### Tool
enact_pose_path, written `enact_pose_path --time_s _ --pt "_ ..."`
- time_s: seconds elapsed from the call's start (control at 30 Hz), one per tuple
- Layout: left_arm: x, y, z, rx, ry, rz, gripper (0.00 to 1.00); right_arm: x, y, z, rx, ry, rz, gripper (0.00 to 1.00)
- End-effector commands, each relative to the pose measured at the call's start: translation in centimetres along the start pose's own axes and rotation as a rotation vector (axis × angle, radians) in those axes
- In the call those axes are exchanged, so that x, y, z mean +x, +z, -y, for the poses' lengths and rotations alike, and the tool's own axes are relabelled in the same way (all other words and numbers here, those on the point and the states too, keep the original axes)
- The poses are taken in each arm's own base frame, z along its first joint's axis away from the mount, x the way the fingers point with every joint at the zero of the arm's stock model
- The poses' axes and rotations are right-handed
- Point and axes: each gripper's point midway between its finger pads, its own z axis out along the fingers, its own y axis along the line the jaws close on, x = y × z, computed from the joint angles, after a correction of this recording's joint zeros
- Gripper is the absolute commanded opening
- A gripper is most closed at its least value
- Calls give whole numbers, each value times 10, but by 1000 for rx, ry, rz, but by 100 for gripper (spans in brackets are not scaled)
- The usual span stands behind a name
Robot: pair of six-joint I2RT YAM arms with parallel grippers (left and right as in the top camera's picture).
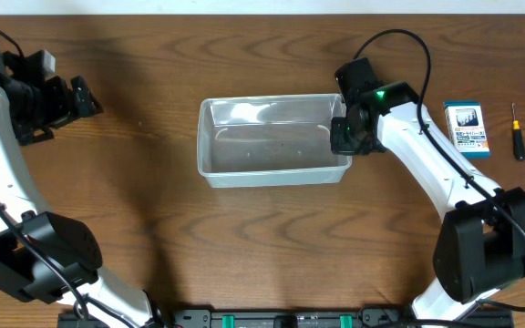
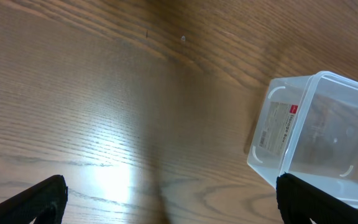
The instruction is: Pack container
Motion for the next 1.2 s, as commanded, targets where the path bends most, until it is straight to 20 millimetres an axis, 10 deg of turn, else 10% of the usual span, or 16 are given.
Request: enact_pose_path --time_s 0.0,0.77,1.17 --pt "2 4 -2 -7 0 -18 98 5 -3 3 0 21 2 2" --pt "2 4 -2 -7 0 -18 98 11 8 5 3 21 -7 3" --pt "2 4 -2 -7 0 -19 98 11 8 5 3 21 -6 25"
